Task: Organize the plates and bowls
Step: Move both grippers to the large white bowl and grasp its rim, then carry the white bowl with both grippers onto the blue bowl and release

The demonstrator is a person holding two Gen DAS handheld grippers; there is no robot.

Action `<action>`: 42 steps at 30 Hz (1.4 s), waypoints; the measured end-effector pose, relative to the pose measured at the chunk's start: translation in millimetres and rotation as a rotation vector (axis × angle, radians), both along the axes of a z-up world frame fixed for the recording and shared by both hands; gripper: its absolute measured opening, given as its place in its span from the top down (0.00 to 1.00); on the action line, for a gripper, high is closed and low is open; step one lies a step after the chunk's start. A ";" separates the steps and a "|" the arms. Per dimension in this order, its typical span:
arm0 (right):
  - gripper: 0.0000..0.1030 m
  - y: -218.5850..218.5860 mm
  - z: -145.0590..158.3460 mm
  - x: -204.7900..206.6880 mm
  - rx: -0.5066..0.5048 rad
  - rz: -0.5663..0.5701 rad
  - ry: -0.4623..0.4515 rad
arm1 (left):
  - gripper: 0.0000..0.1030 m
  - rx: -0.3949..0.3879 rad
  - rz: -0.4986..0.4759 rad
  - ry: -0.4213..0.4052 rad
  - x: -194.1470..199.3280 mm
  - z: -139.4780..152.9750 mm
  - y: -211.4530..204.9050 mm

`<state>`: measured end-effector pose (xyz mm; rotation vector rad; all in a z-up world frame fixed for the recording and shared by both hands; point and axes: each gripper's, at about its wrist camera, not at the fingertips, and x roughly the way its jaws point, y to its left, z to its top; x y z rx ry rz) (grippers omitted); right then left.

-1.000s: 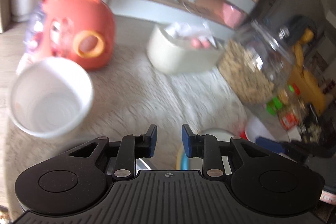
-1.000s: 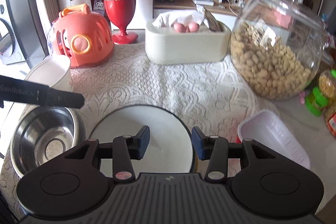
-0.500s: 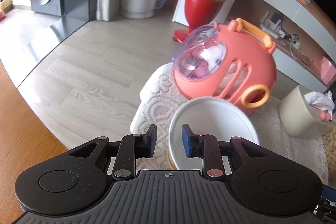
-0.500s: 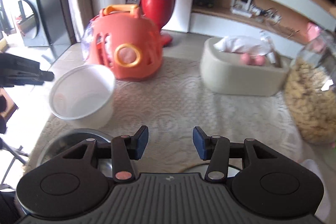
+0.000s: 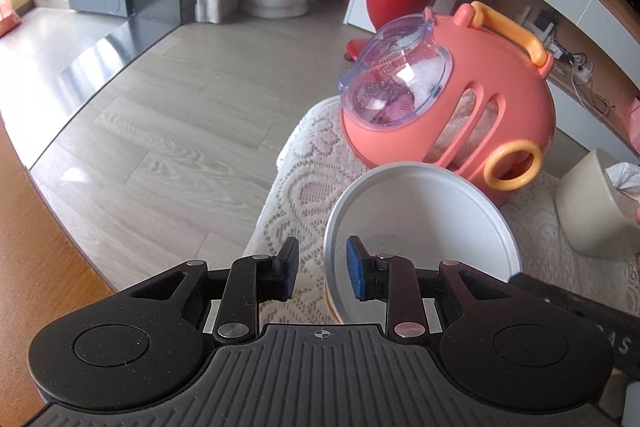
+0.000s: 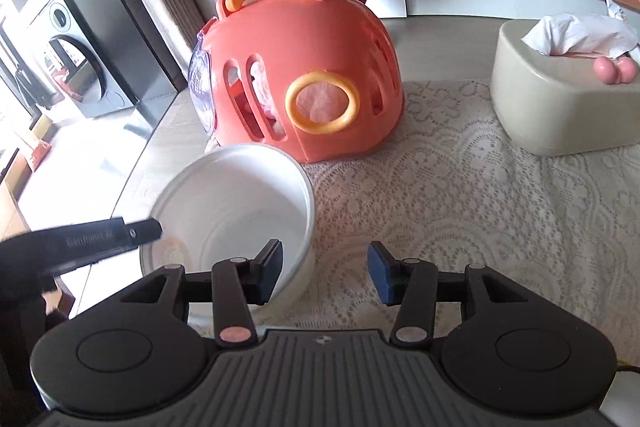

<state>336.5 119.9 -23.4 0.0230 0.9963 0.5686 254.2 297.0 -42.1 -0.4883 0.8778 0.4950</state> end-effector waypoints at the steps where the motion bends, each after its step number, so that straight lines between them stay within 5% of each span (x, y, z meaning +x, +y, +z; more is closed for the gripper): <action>1: 0.55 4.0 -3.6 5.7 0.004 -0.007 0.009 | 0.71 -0.008 -0.005 0.005 1.8 -1.8 -0.3; 6: 0.56 11.1 -28.0 26.8 0.042 -0.029 0.147 | 0.71 -0.044 -0.037 0.010 5.9 -5.7 -3.8; 10: 0.75 12.2 -35.6 24.0 0.051 0.014 0.170 | 0.71 -0.030 -0.070 -0.010 6.9 -1.0 -11.3; 20: 0.79 -20.3 -10.0 13.9 0.047 0.026 0.068 | 0.71 -0.048 -0.173 -0.118 9.6 11.5 -39.8; 26: 0.78 -65.4 8.7 7.3 -0.015 -0.029 -0.095 | 0.64 -0.065 -0.348 -0.177 31.0 27.8 -90.5; 31: 0.75 -110.2 19.0 13.0 -0.113 -0.100 -0.178 | 0.61 -0.112 -0.501 -0.078 71.8 20.8 -140.1; 35: 0.71 -146.9 5.8 33.3 -0.118 -0.135 -0.056 | 0.65 -0.199 -0.472 0.036 102.4 -10.1 -150.2; 42: 0.71 -173.2 -17.6 65.1 -0.029 -0.198 0.112 | 0.65 -0.273 -0.456 0.026 116.4 -35.0 -142.4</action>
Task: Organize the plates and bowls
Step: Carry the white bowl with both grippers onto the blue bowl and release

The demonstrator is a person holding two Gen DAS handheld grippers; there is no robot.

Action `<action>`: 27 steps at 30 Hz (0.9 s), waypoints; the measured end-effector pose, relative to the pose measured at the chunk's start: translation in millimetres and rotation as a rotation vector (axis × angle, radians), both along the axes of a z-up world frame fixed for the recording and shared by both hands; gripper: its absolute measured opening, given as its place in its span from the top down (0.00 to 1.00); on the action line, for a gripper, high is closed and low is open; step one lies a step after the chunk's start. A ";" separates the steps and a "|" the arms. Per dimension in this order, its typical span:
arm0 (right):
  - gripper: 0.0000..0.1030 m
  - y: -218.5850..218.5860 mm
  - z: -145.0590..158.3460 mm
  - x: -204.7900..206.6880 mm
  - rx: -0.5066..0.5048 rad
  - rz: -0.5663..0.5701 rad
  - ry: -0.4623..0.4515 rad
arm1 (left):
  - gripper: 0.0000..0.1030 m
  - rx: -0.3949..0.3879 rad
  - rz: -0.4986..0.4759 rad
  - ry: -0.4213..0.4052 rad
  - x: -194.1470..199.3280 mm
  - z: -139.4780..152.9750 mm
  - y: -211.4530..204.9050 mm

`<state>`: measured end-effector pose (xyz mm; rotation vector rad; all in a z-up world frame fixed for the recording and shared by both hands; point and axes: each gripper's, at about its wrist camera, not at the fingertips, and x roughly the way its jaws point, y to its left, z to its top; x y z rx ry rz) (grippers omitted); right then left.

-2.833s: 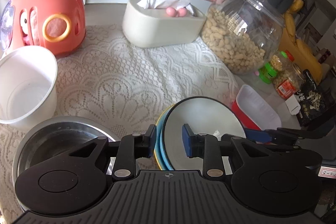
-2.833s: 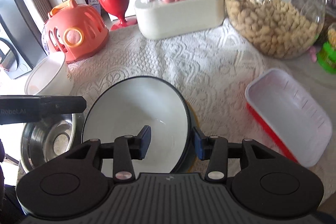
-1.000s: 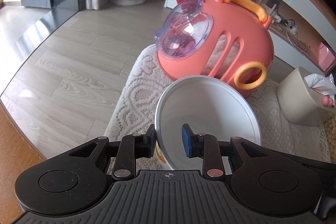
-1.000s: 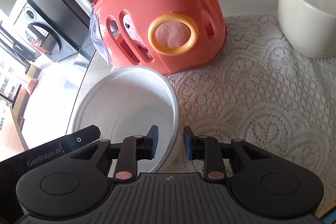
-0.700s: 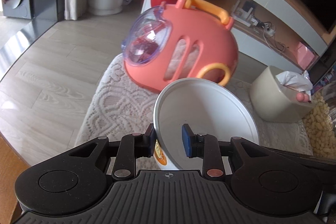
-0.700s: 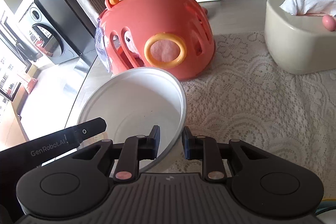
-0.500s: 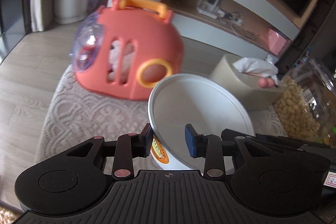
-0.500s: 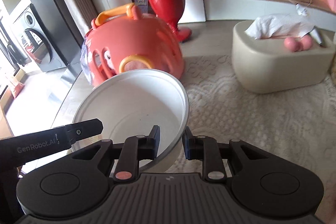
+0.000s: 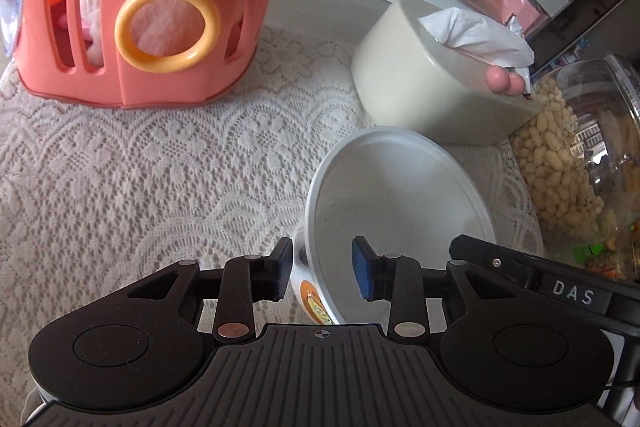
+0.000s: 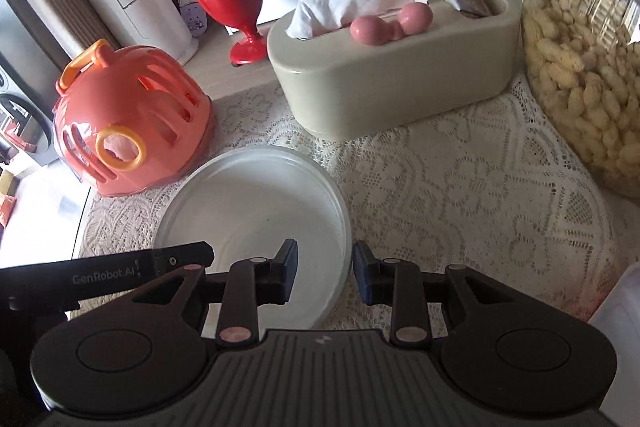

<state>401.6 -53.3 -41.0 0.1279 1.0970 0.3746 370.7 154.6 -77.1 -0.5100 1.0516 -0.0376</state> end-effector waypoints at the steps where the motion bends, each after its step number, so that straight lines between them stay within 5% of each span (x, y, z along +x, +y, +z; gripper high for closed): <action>1: 0.71 2.0 -4.7 5.6 0.007 -0.007 0.026 | 0.65 0.001 -0.002 -0.003 2.0 -0.9 -0.2; 6: 0.66 13.1 -37.2 28.5 0.049 -0.053 0.195 | 0.64 0.027 -0.002 0.003 9.0 -9.2 -1.6; 11: 0.68 18.5 -40.2 24.3 0.033 -0.044 0.191 | 0.65 0.054 0.001 -0.013 6.2 -3.7 -4.7; 16: 0.70 7.8 2.5 3.4 0.046 -0.048 0.086 | 0.69 0.043 -0.019 -0.146 -19.2 43.2 -12.9; 20: 0.69 -8.5 50.5 -29.3 0.016 -0.024 -0.006 | 0.69 -0.060 -0.055 -0.266 -55.1 83.2 -19.3; 27: 0.69 -52.6 84.9 -86.0 -0.003 -0.013 -0.042 | 0.67 -0.046 -0.214 -0.251 -112.0 96.2 -59.9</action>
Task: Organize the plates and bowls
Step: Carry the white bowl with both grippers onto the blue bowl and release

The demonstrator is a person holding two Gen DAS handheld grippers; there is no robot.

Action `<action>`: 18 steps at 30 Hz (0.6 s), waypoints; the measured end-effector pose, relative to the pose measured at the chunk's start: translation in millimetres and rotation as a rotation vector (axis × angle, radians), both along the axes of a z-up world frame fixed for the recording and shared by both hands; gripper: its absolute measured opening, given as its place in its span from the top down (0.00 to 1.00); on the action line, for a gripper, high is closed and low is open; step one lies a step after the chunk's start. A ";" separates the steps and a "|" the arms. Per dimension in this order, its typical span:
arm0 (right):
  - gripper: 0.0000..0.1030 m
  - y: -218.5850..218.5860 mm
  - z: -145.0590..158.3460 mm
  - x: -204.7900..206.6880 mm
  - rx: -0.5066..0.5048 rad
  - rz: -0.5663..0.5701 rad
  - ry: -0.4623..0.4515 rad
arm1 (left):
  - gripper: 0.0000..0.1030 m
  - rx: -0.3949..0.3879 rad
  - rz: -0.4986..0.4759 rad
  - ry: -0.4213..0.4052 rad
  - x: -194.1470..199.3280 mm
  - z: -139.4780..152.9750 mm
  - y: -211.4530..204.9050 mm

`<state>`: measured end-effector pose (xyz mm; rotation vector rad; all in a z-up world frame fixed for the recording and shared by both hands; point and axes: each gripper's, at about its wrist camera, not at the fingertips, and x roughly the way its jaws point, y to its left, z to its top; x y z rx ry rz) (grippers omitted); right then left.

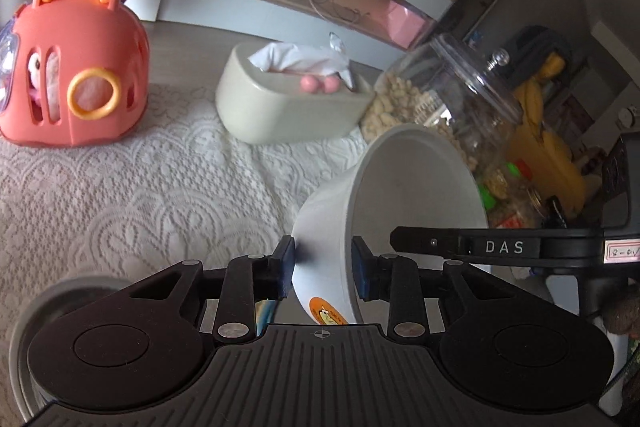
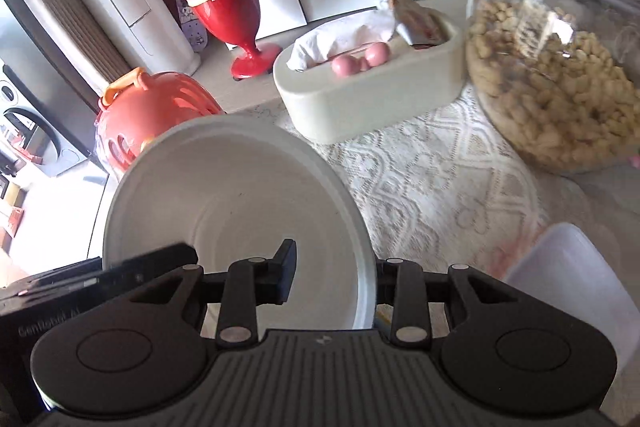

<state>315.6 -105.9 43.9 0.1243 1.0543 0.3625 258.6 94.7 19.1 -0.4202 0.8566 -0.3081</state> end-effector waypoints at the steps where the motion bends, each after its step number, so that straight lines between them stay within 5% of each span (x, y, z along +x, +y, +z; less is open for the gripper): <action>1: 0.69 -5.8 -0.9 -8.2 -0.005 0.004 0.006 | 0.67 0.005 -0.010 0.013 -5.0 -3.3 -3.8; 8: 0.69 -12.2 -34.5 -31.3 -0.031 0.025 0.054 | 0.68 -0.001 0.007 0.080 -13.8 -36.9 0.5; 14: 0.68 -3.1 -18.2 -48.5 -0.101 0.020 -0.132 | 0.68 -0.052 0.062 -0.023 -30.0 -19.3 29.5; 18: 0.68 -3.8 -9.0 -61.0 -0.091 0.030 -0.174 | 0.68 -0.013 0.073 -0.031 -39.2 -12.8 42.1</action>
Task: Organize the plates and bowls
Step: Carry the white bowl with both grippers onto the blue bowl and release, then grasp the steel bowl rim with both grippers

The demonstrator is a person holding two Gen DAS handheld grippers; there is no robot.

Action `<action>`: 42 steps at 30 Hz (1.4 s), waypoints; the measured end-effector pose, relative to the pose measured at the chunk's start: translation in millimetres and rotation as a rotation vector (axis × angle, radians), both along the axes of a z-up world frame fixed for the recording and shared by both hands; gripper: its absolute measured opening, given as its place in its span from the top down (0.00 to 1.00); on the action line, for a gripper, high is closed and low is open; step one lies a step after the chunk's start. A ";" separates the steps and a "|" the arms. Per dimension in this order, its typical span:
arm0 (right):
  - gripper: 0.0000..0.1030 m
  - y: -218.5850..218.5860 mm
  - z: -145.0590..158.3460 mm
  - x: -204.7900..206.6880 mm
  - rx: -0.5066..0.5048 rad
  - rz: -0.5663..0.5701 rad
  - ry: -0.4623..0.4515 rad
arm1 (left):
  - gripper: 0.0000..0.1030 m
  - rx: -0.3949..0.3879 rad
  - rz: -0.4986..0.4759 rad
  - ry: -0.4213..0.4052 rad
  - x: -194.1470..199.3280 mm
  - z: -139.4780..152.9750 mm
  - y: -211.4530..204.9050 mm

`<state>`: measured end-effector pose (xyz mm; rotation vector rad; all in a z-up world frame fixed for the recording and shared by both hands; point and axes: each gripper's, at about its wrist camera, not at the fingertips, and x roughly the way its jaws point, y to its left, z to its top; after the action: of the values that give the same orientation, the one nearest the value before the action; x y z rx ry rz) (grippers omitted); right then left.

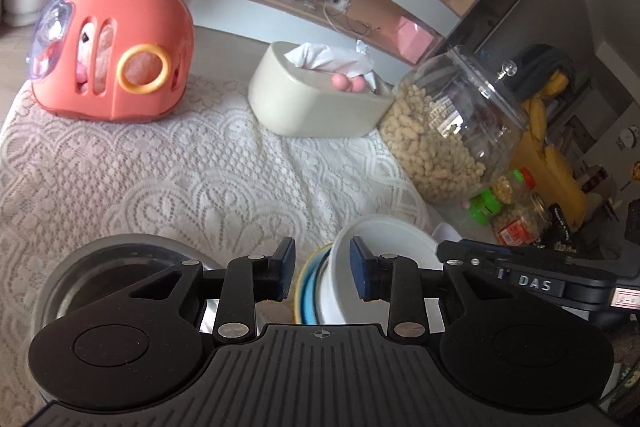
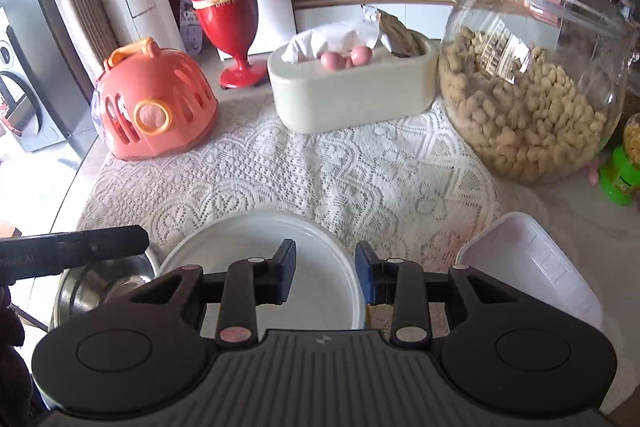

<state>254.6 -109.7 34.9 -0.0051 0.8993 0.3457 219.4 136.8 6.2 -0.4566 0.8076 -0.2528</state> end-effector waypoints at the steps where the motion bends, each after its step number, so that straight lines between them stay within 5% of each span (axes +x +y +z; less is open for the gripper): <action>1: 0.68 -1.0 2.5 -5.6 0.011 0.005 -0.004 | 0.68 0.025 0.015 0.000 -4.8 2.3 4.5; 6: 0.68 0.7 16.5 -43.8 0.116 0.058 -0.024 | 0.67 0.236 0.145 -0.019 -43.4 9.8 33.2; 9: 0.64 8.9 16.1 -60.3 0.225 0.083 0.017 | 0.68 0.291 0.239 0.033 -54.2 -0.9 55.4; 15: 0.64 48.5 -8.8 -93.2 0.370 0.099 0.096 | 0.67 0.229 0.371 0.151 -57.3 -34.1 96.9; 24: 0.64 91.2 -67.9 -110.0 0.312 0.009 0.202 | 0.65 0.206 0.402 0.196 -63.9 -51.4 108.2; 29: 0.63 102.0 -86.7 -107.8 0.266 -0.038 0.207 | 0.65 0.080 0.369 0.187 -68.0 -55.2 113.6; 36: 0.54 107.0 -103.0 -93.2 0.261 -0.079 0.229 | 0.65 0.141 0.373 0.250 -64.7 -64.0 110.9; 42: 0.54 107.7 -110.0 -89.1 0.280 -0.062 0.258 | 0.61 -0.047 0.395 0.249 -73.3 -68.8 130.1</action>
<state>165.5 -2.0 -75.2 0.3317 1.0969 0.4181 146.1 266.9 -62.5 -0.6894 0.9357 0.1550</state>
